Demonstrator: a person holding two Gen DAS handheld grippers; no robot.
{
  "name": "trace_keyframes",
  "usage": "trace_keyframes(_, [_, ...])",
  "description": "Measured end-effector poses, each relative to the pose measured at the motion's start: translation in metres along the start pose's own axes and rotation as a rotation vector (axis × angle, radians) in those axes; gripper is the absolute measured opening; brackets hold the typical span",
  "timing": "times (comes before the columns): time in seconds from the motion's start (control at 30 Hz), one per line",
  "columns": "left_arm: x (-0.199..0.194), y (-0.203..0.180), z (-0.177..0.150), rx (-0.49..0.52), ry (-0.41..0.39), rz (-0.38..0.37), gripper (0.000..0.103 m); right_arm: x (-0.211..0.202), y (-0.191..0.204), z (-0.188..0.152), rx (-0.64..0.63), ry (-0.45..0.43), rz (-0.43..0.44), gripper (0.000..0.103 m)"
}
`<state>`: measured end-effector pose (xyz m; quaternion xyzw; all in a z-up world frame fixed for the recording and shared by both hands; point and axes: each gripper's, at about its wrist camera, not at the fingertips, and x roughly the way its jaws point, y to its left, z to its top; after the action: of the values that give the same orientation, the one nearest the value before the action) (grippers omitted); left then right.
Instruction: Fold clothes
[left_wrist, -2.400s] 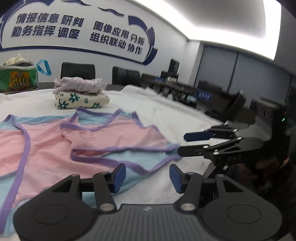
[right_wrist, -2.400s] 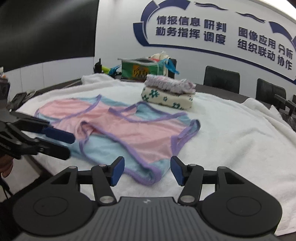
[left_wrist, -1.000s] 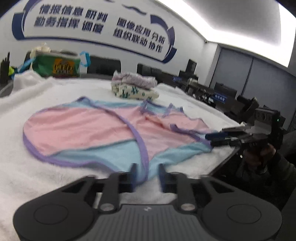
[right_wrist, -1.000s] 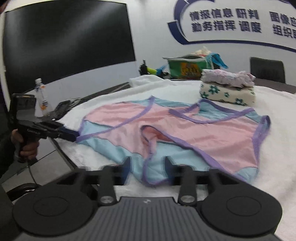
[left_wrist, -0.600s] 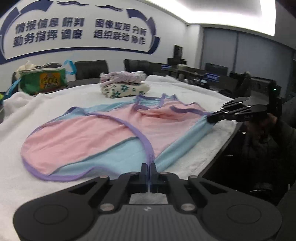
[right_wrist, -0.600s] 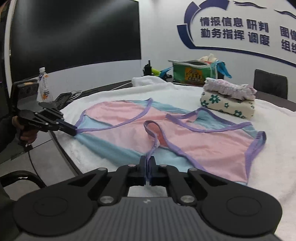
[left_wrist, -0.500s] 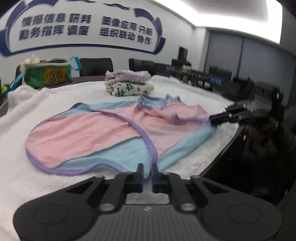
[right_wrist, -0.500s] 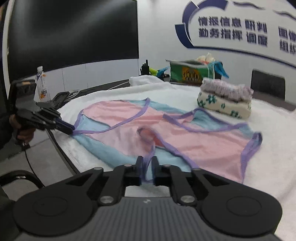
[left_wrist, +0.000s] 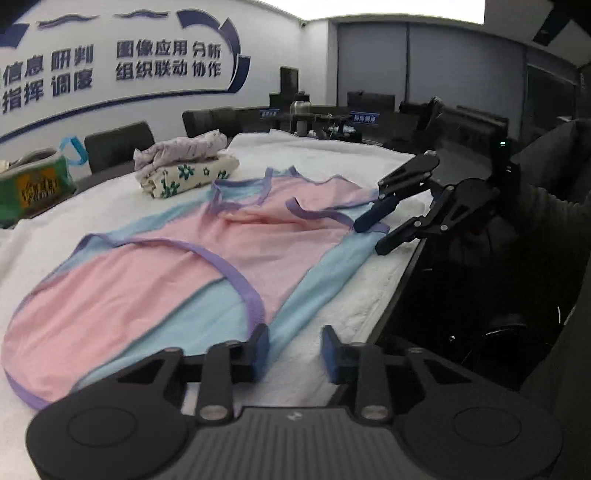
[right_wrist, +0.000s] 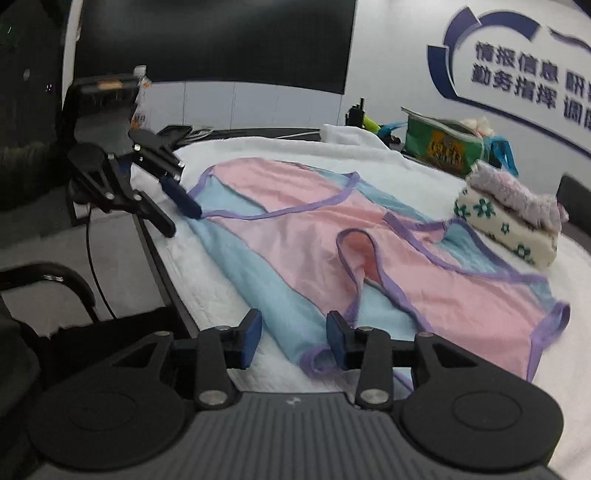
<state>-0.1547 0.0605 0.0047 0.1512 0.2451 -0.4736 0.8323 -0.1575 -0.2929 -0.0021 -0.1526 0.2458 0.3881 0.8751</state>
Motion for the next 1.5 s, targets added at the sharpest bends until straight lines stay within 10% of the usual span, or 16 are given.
trace_keyframes(0.1, [-0.003, 0.008, -0.002, -0.001, 0.010, -0.028, 0.007, -0.003, -0.007, -0.002, 0.021, -0.001, 0.017, 0.035])
trace_keyframes(0.17, [-0.006, 0.018, -0.002, -0.044, 0.015, -0.042, 0.000, -0.002, -0.012, 0.002, 0.054, 0.008, 0.019, 0.002])
trace_keyframes(0.7, [-0.008, 0.062, 0.059, -0.125, -0.022, -0.029, 0.002, -0.001, -0.057, 0.056, 0.006, -0.055, -0.016, 0.002])
trace_keyframes(0.87, [0.020, 0.030, 0.065, -0.023, -0.013, -0.030, 0.045, 0.017, -0.069, 0.064, -0.018, -0.034, 0.019, 0.002])
trace_keyframes(1.1, [0.051, 0.004, 0.051, 0.118, 0.107, 0.093, 0.035, 0.014, -0.077, 0.056, 0.010, -0.051, 0.006, 0.002])
trace_keyframes(1.2, [0.041, 0.020, 0.048, 0.061, 0.146, 0.084, 0.002, 0.009, -0.076, 0.052, 0.009, -0.056, 0.011, 0.002])
trace_keyframes(1.37, [0.008, 0.070, 0.064, -0.122, 0.039, -0.121, 0.001, 0.007, -0.074, 0.052, -0.006, -0.072, 0.041, 0.002])
trace_keyframes(1.5, [0.025, 0.135, 0.083, -0.335, 0.060, 0.043, 0.028, 0.038, -0.103, 0.063, 0.120, -0.032, -0.107, 0.002])
